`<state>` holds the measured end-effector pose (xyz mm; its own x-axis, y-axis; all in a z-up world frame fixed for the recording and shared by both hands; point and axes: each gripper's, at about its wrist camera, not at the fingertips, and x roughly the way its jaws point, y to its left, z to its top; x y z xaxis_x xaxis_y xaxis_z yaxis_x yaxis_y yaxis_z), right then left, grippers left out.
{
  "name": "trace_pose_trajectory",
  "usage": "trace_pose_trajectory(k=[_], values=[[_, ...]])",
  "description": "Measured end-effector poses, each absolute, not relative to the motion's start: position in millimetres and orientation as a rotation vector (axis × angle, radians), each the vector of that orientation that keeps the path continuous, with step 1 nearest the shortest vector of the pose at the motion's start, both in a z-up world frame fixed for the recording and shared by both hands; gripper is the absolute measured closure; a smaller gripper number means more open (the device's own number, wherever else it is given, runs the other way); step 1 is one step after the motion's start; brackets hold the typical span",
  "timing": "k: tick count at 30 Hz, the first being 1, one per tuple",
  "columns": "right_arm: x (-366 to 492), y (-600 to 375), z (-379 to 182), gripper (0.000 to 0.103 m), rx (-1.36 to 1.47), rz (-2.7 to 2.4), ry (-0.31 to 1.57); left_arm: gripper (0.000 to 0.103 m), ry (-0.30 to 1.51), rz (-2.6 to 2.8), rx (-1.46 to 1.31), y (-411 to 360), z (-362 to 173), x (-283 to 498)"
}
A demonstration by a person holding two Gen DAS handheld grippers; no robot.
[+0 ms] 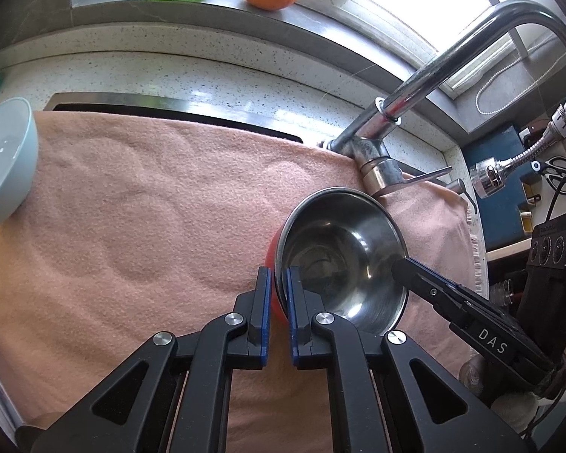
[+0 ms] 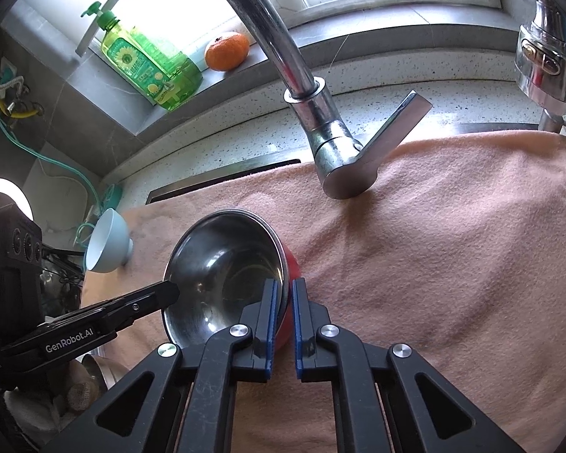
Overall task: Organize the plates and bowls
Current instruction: 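Close the right gripper on the rim of the red-bottomed steel bowl, then lift the red-bottomed steel bowl and carry it to the large steel bowl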
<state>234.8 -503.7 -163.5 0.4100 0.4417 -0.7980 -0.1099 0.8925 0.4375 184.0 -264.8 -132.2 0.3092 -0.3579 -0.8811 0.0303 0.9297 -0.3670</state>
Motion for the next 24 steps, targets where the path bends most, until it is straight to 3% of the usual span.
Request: trace_pose_trajectory(k=[24], values=[[227, -500, -148, 0.096, 0.351, 0.347, 1.081, 0.097, 1.207, -0.283, -0.291, -260, -115, 174]])
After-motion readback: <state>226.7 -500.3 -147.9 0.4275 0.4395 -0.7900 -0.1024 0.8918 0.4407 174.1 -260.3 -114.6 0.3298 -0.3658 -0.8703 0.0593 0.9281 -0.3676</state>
